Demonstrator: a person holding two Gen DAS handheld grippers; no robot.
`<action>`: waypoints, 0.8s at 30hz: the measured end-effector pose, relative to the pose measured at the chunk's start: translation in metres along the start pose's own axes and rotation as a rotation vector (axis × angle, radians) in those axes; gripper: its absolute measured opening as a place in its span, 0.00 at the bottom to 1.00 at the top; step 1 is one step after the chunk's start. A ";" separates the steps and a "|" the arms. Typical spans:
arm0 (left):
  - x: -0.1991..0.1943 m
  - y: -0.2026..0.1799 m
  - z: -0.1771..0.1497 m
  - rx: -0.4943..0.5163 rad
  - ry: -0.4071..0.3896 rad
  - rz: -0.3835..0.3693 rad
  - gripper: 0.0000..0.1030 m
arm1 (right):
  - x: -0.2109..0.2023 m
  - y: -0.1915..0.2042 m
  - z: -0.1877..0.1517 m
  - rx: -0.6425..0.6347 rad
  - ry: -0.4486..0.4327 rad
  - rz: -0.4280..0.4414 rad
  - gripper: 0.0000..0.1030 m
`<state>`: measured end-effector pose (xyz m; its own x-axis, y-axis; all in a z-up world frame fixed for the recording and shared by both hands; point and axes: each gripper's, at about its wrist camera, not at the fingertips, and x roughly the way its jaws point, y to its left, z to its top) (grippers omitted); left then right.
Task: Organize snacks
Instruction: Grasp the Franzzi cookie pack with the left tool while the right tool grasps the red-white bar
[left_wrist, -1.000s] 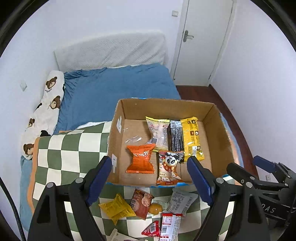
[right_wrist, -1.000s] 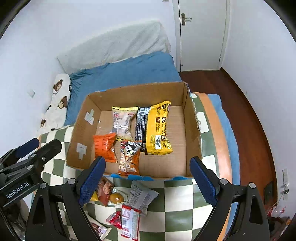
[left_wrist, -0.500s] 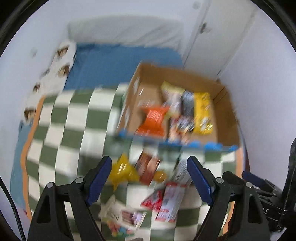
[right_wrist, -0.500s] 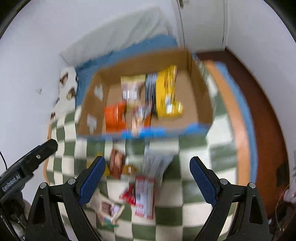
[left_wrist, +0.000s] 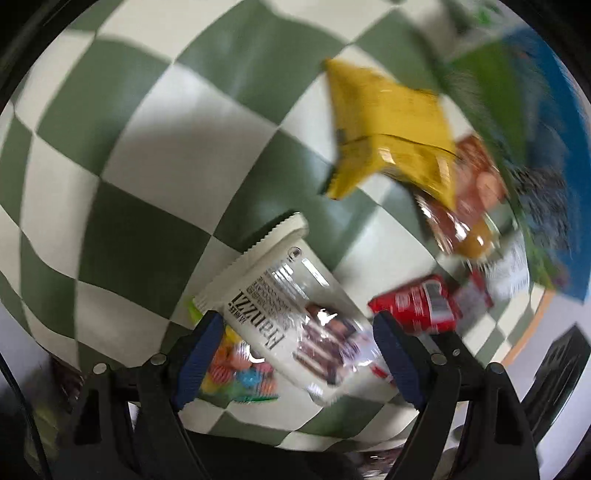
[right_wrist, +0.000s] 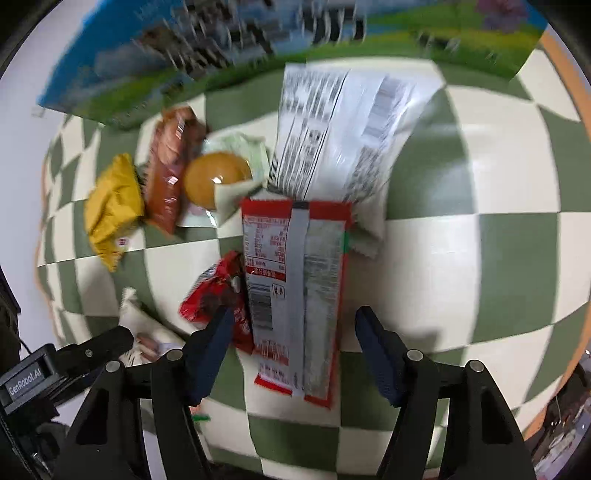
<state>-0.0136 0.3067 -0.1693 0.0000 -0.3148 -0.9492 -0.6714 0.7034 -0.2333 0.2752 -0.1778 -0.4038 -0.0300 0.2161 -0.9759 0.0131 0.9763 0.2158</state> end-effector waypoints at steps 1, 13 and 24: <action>0.006 0.001 0.003 -0.017 0.005 0.008 0.80 | 0.004 0.002 -0.001 0.008 -0.016 -0.020 0.68; 0.034 -0.087 -0.016 0.457 -0.110 0.186 0.66 | 0.008 -0.001 -0.030 -0.153 -0.043 -0.157 0.47; -0.023 -0.078 -0.054 0.411 -0.178 0.129 0.69 | 0.000 -0.034 -0.061 -0.029 0.036 -0.044 0.68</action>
<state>-0.0017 0.2245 -0.1180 0.0868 -0.1190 -0.9891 -0.3248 0.9352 -0.1410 0.2137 -0.2109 -0.4096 -0.0663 0.1724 -0.9828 -0.0178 0.9846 0.1739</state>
